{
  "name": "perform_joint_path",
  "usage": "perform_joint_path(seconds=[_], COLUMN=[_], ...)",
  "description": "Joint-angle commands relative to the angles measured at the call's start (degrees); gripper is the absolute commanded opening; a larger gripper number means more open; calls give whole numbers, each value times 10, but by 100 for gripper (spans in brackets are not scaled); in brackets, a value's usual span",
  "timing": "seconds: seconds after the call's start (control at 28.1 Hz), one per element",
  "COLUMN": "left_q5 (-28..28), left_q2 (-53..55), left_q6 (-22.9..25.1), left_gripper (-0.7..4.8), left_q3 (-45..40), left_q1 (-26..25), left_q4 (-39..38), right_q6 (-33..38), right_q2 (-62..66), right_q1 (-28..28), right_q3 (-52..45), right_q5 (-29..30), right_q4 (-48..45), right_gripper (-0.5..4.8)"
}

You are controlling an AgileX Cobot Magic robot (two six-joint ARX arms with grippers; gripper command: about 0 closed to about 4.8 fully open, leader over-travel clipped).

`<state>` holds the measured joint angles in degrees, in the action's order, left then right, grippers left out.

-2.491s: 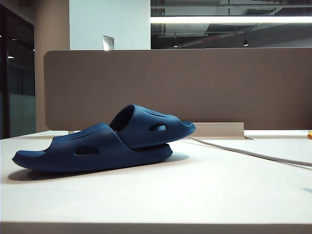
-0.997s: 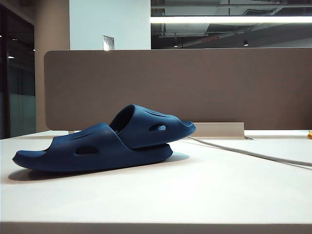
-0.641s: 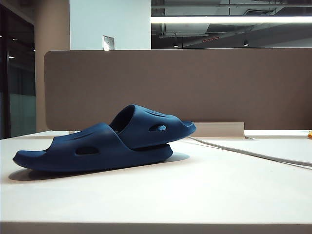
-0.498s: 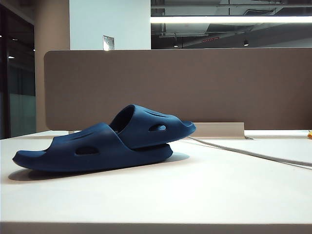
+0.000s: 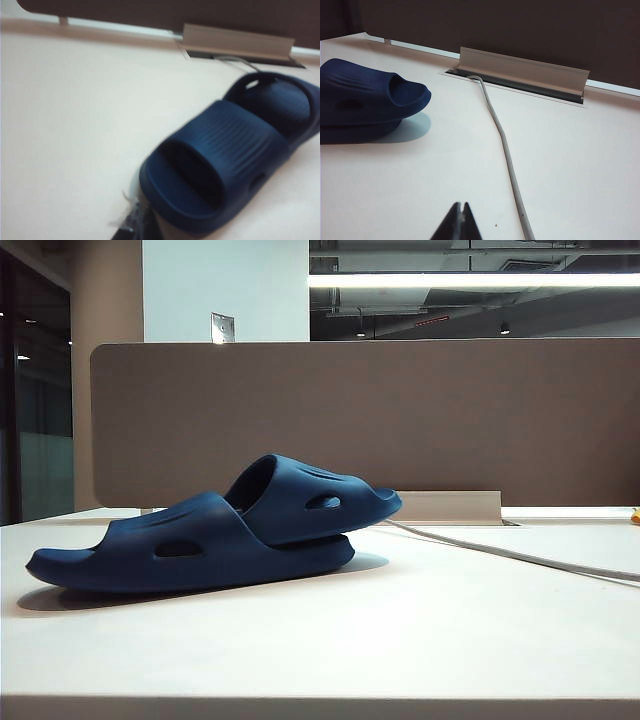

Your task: Interlock the pair of blue slippers on the table with their fronts facing up.

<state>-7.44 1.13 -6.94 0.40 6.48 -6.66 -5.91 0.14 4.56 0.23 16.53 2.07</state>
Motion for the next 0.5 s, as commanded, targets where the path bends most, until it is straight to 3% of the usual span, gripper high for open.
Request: perform_joint_path(seconds=[0.04, 0.5], left_q5=[-2, -3], left_q2=[-10, -10], left_q6=[0, 0], left_gripper=[-5, -5], left_q3=[1, 1], left_q1=[-14, -20], left_q4=[7, 5], right_q6=[-1, -1], right_q2=[0, 0], right_q1=[0, 0], right_q3=[0, 0], right_q5=[1, 1], right_q4=[-7, -7], right_gripper=[-1, -1])
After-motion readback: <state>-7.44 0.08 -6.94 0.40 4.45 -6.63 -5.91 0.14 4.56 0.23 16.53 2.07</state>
